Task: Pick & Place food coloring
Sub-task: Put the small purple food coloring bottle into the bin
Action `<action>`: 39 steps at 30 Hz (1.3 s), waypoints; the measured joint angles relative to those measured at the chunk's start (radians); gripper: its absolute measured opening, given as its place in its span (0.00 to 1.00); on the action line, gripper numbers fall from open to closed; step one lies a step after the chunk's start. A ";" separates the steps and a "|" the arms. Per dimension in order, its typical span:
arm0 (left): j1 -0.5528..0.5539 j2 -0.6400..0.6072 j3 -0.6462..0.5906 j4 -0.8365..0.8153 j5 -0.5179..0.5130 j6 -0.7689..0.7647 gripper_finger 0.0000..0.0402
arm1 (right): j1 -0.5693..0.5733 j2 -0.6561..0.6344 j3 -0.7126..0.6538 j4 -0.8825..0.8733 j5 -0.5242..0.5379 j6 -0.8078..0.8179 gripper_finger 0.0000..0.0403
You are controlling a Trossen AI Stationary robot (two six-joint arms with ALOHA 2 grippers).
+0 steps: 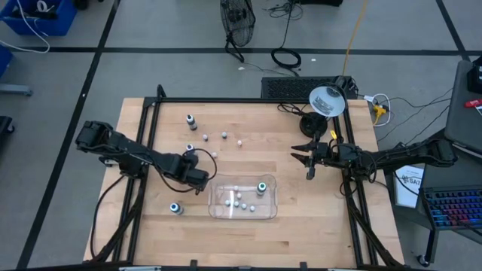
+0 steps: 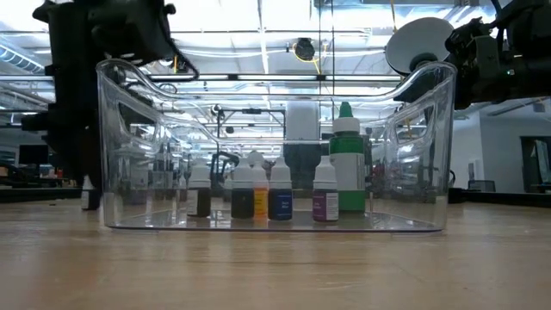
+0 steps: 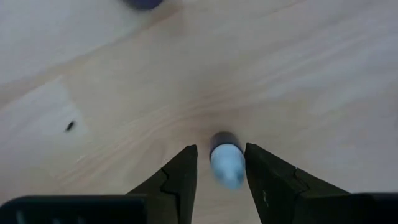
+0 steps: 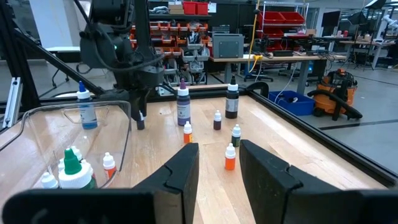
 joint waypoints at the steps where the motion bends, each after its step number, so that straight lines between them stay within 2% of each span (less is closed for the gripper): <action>1: 0.000 0.000 -0.010 0.000 0.002 -0.011 0.34 | 0.000 0.000 0.000 0.000 0.000 0.000 0.26; 11: 0.000 0.000 -0.024 0.032 0.000 0.017 0.34 | 0.000 0.000 0.000 0.000 0.000 0.000 0.27; 24: 0.000 0.000 -0.024 0.048 0.051 0.042 0.34 | 0.000 0.000 0.000 0.000 0.000 0.000 0.26; 39: 0.000 0.000 -0.024 0.048 0.018 0.056 0.34 | 0.000 0.000 0.000 0.000 0.000 0.000 0.26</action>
